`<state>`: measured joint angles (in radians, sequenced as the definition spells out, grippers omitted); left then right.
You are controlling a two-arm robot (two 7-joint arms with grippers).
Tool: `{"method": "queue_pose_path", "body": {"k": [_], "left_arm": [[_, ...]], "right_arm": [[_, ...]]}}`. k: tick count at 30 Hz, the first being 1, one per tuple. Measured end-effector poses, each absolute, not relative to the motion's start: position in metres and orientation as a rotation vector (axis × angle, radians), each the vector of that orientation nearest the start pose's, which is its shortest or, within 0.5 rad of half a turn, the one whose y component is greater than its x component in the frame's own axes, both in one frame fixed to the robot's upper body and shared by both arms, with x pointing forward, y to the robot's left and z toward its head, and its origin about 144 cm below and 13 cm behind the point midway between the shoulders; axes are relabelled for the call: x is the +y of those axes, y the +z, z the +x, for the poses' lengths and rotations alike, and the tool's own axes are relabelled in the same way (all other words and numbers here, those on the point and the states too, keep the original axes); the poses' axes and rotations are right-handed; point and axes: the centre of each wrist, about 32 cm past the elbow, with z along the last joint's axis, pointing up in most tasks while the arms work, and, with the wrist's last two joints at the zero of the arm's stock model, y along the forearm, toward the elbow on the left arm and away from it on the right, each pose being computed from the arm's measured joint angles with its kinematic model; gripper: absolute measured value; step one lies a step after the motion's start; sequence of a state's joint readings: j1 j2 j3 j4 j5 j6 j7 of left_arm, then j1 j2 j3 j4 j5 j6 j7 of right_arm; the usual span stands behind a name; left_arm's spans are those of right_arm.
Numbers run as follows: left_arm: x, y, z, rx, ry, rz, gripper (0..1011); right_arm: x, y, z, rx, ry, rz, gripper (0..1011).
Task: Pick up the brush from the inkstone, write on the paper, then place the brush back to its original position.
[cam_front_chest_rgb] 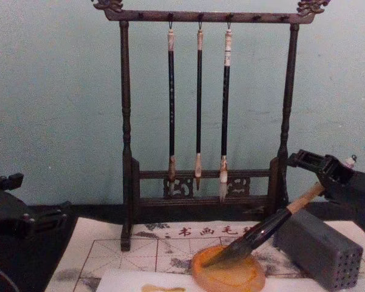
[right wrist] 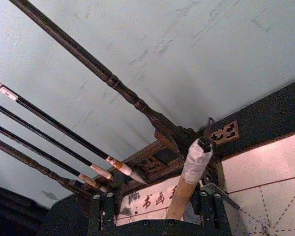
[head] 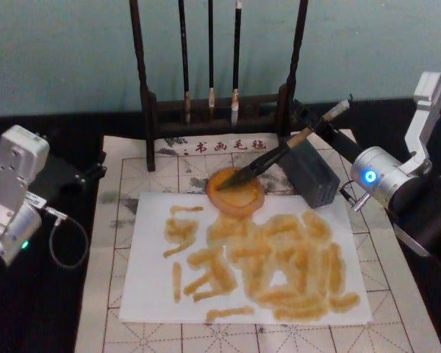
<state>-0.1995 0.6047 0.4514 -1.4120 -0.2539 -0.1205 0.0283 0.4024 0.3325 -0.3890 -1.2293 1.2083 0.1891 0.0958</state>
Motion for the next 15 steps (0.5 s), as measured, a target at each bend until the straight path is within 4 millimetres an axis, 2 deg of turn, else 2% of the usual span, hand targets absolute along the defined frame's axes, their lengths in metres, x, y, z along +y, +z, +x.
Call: {"method": "queue_pose_path", "body": {"k": [7, 15], "left_arm": [[0.3097, 1.1398, 0.4886, -0.285, 1.248, 0.305, 1001], [0.3097, 1.1398, 0.4886, -0.285, 1.248, 0.304, 1001]], "right_arm": [[-0.2483, 1.1638, 0.5567, 0.774, -1.123, 0.347, 997], [-0.2483, 1.1638, 0.5567, 0.774, -1.123, 0.347, 1000]]}}
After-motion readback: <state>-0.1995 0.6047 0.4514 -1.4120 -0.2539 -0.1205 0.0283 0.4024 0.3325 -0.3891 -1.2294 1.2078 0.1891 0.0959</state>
